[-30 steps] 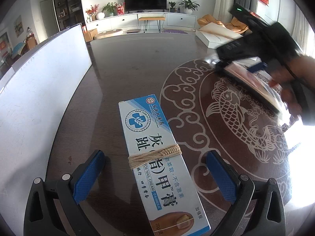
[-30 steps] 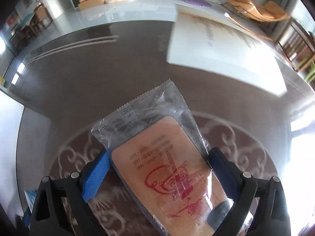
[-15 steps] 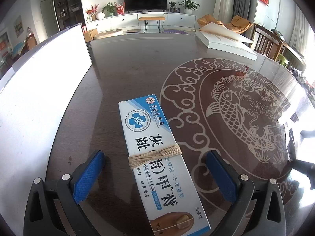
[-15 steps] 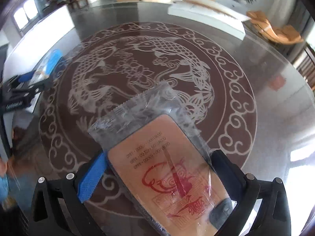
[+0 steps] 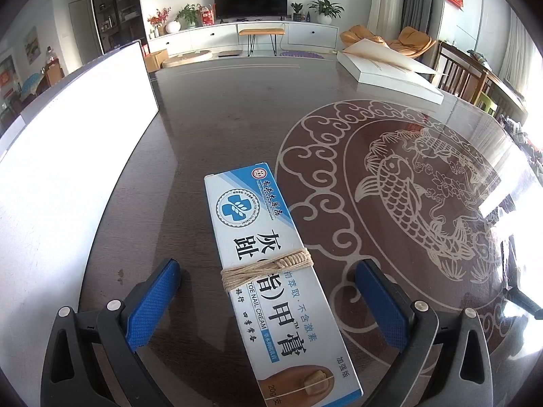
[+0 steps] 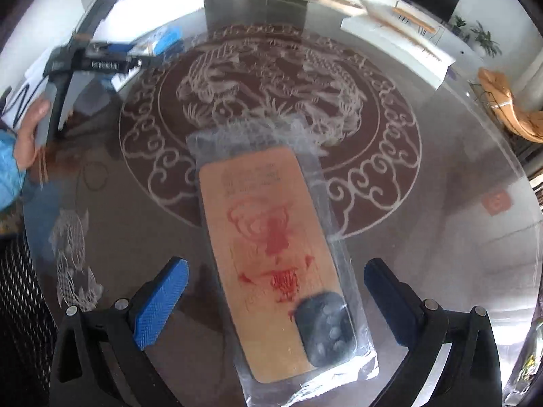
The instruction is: Organize objects
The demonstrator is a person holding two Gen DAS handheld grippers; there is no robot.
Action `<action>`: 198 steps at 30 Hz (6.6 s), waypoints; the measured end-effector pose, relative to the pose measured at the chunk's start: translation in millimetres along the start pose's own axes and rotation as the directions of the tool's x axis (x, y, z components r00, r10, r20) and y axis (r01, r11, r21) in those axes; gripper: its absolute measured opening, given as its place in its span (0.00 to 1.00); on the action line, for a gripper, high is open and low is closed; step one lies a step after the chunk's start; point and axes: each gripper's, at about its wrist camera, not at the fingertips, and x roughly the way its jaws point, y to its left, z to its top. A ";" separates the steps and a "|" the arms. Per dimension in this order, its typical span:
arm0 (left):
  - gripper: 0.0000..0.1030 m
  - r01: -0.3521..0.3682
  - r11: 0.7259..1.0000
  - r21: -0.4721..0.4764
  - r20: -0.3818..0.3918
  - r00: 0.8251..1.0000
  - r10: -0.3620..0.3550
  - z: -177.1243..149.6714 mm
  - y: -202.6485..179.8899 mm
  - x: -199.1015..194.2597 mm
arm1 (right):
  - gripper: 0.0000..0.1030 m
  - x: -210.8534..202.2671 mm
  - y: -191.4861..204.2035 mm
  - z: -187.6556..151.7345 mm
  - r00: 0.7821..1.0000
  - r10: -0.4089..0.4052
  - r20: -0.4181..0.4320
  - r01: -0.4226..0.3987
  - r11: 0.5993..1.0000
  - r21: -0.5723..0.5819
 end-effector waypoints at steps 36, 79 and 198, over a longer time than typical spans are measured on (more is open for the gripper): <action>1.00 0.001 1.000 0.001 0.000 1.000 -0.001 -0.1 0.2 0.0 | 1.00 -13.2 26.8 5.7 0.918 -0.381 0.108 0.195 0.672 0.715; 1.00 0.001 1.000 0.001 0.000 1.000 -0.001 0.1 0.3 0.1 | 1.00 -13.1 26.1 6.0 0.918 -0.381 0.108 0.194 0.672 0.715; 0.99 0.077 0.994 0.082 -0.191 0.980 -0.060 -4.8 3.4 -8.4 | 1.00 -10.9 8.4 14.7 0.952 -0.299 0.061 0.179 0.710 0.681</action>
